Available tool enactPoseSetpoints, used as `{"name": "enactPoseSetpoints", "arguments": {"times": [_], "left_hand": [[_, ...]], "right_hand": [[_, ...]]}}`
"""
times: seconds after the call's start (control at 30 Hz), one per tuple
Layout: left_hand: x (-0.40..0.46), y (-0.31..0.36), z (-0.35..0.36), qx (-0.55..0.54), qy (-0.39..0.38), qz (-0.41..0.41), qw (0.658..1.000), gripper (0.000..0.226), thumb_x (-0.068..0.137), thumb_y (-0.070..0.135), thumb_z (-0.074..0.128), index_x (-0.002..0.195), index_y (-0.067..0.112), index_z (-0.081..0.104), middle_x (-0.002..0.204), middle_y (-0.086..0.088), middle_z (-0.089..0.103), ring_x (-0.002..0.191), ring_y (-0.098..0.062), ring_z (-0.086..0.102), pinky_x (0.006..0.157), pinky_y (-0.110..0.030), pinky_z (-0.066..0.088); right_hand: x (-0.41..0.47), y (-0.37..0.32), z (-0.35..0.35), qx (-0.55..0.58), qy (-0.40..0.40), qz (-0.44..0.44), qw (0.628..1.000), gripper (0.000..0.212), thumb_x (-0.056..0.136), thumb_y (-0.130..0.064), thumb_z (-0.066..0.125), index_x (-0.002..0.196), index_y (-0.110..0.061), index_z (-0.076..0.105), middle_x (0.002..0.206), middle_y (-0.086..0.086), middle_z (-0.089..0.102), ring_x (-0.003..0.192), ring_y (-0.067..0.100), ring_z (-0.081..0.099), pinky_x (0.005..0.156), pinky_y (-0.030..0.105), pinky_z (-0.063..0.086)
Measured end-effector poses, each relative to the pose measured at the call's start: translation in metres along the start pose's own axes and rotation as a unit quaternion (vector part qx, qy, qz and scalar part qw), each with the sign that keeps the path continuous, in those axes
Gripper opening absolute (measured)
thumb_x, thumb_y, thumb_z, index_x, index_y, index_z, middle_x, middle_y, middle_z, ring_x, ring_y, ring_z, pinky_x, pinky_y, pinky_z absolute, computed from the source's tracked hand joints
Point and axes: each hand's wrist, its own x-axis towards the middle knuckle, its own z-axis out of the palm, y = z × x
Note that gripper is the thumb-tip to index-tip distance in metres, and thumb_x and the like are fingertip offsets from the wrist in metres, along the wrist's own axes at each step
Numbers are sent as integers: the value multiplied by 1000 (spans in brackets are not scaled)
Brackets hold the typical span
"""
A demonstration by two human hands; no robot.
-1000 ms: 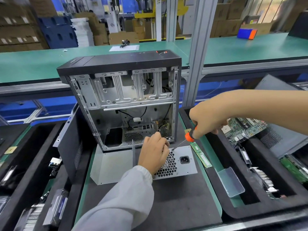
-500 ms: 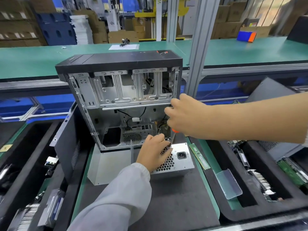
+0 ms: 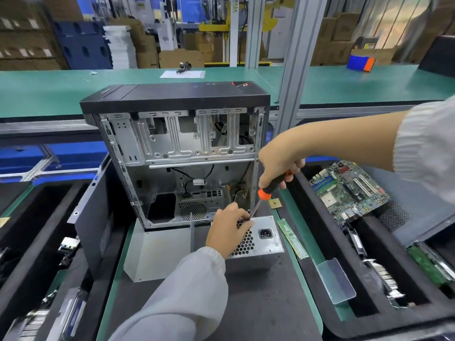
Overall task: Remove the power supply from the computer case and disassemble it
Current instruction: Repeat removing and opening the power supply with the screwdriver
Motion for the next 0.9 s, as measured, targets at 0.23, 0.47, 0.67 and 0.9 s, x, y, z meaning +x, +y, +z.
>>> {"name": "enactPoseSetpoints", "arguments": {"times": [0.23,0.47,0.67,0.9], "left_hand": [[8,-7,-1,-38,-14,-3,999,21,89,38,68,95,18,69,78,15,39,79,-10,44,91,-33,39],[10,-8,1,-37,-10,-2,999,18,97,29,58,92,15,68,78,13,41,82,-20,47,88,-34,39],[6,-5,4,-16,-2,15,1000,18,99,29,55,93,15,66,82,10,43,79,-23,50,88,-31,39],[5,-6,3,-28,-11,4,1000,18,95,33,62,98,16,65,88,9,45,85,-19,42,81,-32,42]], "right_hand": [[3,-9,13,-392,241,-167,872,43,95,-41,49,65,-13,40,58,-1,46,48,14,39,43,25,27],[3,-2,16,-570,375,-343,645,16,95,-15,48,94,-10,63,91,5,59,82,22,51,58,31,36],[3,-3,-14,43,22,-15,999,45,89,-50,59,86,-6,55,69,8,65,35,12,44,34,15,33],[2,-4,-7,-186,42,-79,978,36,94,-40,51,87,-7,62,69,3,61,48,14,48,43,20,35]]}}
